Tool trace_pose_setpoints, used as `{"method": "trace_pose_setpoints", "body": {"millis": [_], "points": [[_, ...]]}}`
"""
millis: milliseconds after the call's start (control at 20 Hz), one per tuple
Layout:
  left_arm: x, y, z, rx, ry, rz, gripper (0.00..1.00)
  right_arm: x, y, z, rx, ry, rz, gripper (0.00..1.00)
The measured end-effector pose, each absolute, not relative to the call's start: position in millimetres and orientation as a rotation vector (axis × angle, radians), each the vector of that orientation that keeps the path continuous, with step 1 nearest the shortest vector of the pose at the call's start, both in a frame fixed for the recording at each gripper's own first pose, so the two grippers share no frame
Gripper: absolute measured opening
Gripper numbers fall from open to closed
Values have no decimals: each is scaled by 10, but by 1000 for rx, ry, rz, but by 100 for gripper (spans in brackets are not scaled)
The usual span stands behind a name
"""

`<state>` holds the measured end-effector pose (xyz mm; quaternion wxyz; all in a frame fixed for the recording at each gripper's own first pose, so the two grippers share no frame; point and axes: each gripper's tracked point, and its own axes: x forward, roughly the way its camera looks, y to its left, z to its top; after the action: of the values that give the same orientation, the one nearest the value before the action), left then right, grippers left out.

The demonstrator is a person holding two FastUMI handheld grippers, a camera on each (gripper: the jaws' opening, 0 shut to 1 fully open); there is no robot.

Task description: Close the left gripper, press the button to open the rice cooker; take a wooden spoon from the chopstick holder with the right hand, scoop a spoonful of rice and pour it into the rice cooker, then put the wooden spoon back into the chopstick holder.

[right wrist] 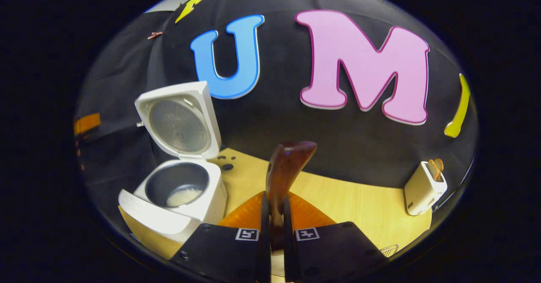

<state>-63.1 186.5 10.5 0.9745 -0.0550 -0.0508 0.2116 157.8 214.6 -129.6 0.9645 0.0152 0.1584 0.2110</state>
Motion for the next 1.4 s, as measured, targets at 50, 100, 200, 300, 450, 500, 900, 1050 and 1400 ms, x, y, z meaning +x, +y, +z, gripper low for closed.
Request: {"method": "trace_pose_setpoints", "body": {"millis": [50,100,200,300,450,500,900,1050,1400], "points": [[-612,1863,103,-110,-97,425,94,1603,2139,-1453,24,345,414,16],[-597,1861,85,-112,-93,421,94,1629,2138,-1603,26,371,398,16],[-564,1861,71,-108,-84,418,94,1680,2117,-1825,36,405,363,17],[-540,1874,46,-102,-75,418,94,1749,2078,-1991,13,421,320,17],[-511,1891,16,-99,-63,420,94,1699,2153,-2257,51,493,324,17],[-507,1895,12,-99,-60,420,94,1673,2169,-2333,78,528,325,17],[-417,1844,31,-93,-55,398,94,1643,1784,-2508,734,674,146,17],[-413,1820,37,-88,-56,390,94,1603,1601,-2496,907,633,98,16],[-424,1753,109,-75,-64,376,94,1510,1247,-2273,967,544,89,16]]}}
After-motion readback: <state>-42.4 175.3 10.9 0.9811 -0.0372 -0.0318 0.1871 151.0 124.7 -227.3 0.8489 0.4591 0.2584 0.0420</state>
